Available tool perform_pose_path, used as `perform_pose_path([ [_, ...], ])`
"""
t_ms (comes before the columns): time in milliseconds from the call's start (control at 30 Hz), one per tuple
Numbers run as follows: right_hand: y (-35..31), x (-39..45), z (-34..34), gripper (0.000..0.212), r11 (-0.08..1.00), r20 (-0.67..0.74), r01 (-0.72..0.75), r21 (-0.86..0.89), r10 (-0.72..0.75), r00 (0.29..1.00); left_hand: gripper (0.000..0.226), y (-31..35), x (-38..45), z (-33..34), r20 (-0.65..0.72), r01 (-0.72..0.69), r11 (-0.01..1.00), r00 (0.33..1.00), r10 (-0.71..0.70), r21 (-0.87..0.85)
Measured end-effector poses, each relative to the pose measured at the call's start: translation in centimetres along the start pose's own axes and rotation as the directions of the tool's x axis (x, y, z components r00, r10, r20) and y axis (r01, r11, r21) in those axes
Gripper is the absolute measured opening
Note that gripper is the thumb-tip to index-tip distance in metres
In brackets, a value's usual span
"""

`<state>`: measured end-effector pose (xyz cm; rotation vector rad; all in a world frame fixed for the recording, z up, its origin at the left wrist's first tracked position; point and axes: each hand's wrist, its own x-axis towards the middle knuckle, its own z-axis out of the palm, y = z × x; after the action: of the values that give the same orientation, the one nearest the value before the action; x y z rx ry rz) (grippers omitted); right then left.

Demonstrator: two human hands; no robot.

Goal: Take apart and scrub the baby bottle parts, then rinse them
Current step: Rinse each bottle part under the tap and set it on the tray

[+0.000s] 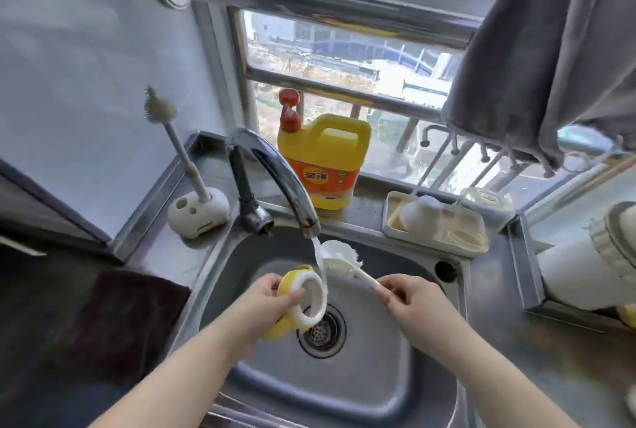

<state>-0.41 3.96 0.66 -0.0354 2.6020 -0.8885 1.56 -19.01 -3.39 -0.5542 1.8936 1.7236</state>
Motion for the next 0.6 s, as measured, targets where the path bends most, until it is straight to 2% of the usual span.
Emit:
perform_pose_path([
  [167, -0.8, -0.4, 0.7, 0.017, 0.998, -0.004, 0.037, -0.045, -0.037, 0.999, 0.023, -0.1, 0.2, 0.5, 0.057, -0.048, 0.997, 0.997, 0.052, -0.066],
  [267, -0.9, -0.9, 0.9, 0.020, 0.995, 0.022, 0.049, -0.086, -0.048, 0.999, 0.016, -0.1, 0.3, 0.7, 0.070, -0.121, 0.991, 0.990, 0.124, -0.054],
  [367, -0.5, -0.9, 0.4, 0.023, 0.983, -0.058, 0.041, -0.176, -0.052, 0.997, 0.013, -0.3, 0.3, 0.8, 0.099, -0.149, 0.986, 0.983, 0.157, -0.079],
  [500, -0.9, -1.6, 1.0, 0.025, 0.948, 0.005, 0.173, -0.269, -0.178, 0.984, 0.012, -0.4, 0.4, 0.5, 0.080, -0.204, 0.970, 0.973, 0.215, -0.129],
  [600, -0.1, -1.3, 0.8, 0.024, 0.959, -0.079, 0.131, -0.250, -0.155, 0.985, 0.013, -0.4, 0.3, 0.5, 0.094, -0.201, 0.966, 0.971, 0.218, -0.162],
])
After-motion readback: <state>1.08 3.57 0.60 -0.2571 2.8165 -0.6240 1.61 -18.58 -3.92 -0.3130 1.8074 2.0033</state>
